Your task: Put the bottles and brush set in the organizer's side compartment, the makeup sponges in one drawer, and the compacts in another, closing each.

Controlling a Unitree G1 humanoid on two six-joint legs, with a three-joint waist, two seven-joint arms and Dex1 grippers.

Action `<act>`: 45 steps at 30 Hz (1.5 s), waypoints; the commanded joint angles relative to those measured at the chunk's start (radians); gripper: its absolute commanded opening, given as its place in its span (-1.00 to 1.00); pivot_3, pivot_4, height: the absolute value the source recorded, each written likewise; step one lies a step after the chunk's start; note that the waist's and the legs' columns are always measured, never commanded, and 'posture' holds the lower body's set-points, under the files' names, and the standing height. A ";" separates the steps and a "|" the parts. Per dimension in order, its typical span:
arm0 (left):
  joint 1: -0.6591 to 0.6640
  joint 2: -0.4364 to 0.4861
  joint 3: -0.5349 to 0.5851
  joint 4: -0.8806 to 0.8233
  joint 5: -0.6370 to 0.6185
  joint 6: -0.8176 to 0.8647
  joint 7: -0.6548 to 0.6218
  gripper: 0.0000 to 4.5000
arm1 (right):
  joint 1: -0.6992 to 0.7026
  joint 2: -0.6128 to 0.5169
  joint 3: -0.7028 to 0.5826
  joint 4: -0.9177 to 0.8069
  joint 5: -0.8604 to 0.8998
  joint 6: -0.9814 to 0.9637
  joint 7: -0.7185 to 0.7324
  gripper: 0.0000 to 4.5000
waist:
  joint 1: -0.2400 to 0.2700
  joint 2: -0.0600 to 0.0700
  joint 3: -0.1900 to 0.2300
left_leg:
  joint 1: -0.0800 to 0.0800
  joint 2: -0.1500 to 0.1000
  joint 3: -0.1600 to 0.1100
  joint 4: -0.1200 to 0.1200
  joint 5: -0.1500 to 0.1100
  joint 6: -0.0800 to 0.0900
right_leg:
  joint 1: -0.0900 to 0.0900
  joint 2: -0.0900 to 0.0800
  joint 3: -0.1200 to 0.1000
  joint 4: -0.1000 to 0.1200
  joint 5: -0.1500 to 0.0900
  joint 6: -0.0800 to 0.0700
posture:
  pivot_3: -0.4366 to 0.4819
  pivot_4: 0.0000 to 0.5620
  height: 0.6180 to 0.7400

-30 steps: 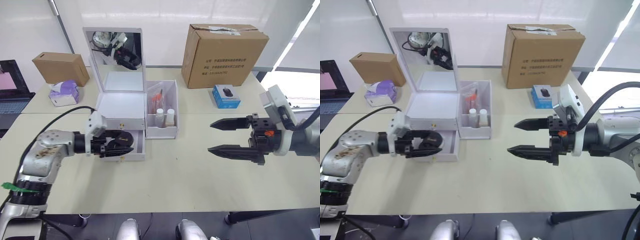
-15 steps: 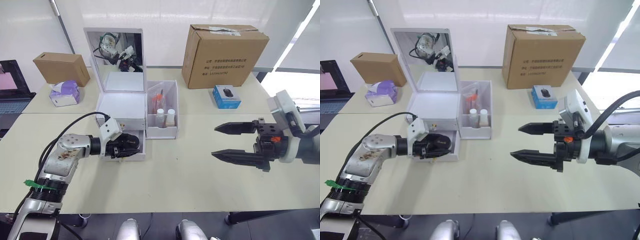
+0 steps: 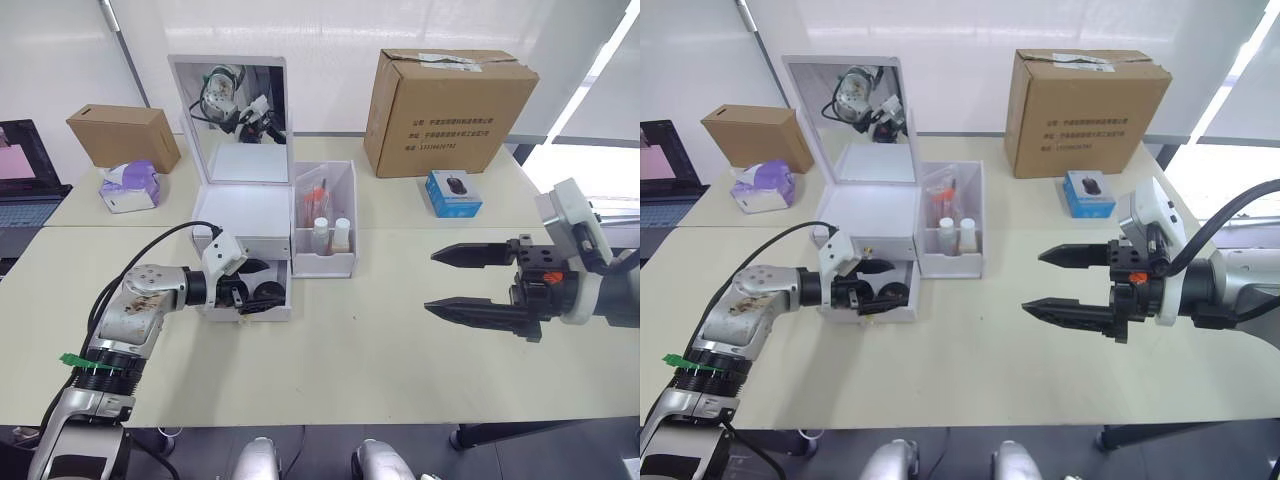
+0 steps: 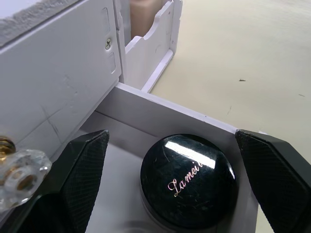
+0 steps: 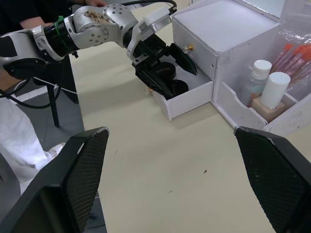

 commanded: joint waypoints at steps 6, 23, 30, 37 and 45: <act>0.148 0.061 0.249 -0.204 -0.203 0.091 0.007 0.99 | -0.061 -0.003 0.028 0.015 -0.006 -0.028 0.015 1.00 | -0.003 0.001 0.001 | 0.000 0.000 0.000 0.000 0.000 0.000 | 0.000 0.000 0.000 0.000 0.000 0.000 | -0.05 -0.47 1.00; 0.640 -0.003 0.420 -0.393 -0.317 0.181 0.151 -0.59 | -0.184 0.041 0.169 0.105 -0.125 -0.069 0.130 1.00 | 0.012 0.003 0.003 | 0.002 0.000 0.004 -0.002 -0.001 -0.002 | -0.003 -0.004 -0.001 -0.005 -0.006 -0.008 | -0.05 -0.47 1.00; 0.522 -0.142 0.302 -0.297 -0.190 0.072 0.311 -0.99 | -0.167 0.031 0.134 0.081 -0.108 -0.042 0.109 1.00 | 0.013 0.004 0.002 | -0.001 0.000 0.004 -0.002 0.000 0.000 | 0.001 -0.003 -0.001 -0.008 0.000 -0.012 | -0.05 -0.47 1.00; 0.367 -0.267 0.271 -0.207 -0.103 -0.032 0.472 -0.99 | -0.164 0.015 0.096 0.058 -0.076 -0.013 0.067 1.00 | 0.018 0.003 0.002 | -0.003 0.000 0.003 -0.001 0.000 0.000 | 0.002 -0.002 0.000 -0.010 0.003 -0.007 | -0.05 -0.47 1.00; 0.209 -0.311 0.232 -0.022 -0.032 -0.132 0.517 -0.99 | -0.154 0.010 0.074 0.040 -0.049 -0.002 0.028 1.00 | 0.020 0.004 0.002 | -0.003 -0.001 0.002 -0.001 0.000 0.000 | 0.002 -0.002 0.000 -0.010 0.005 0.000 | -0.05 -0.47 1.00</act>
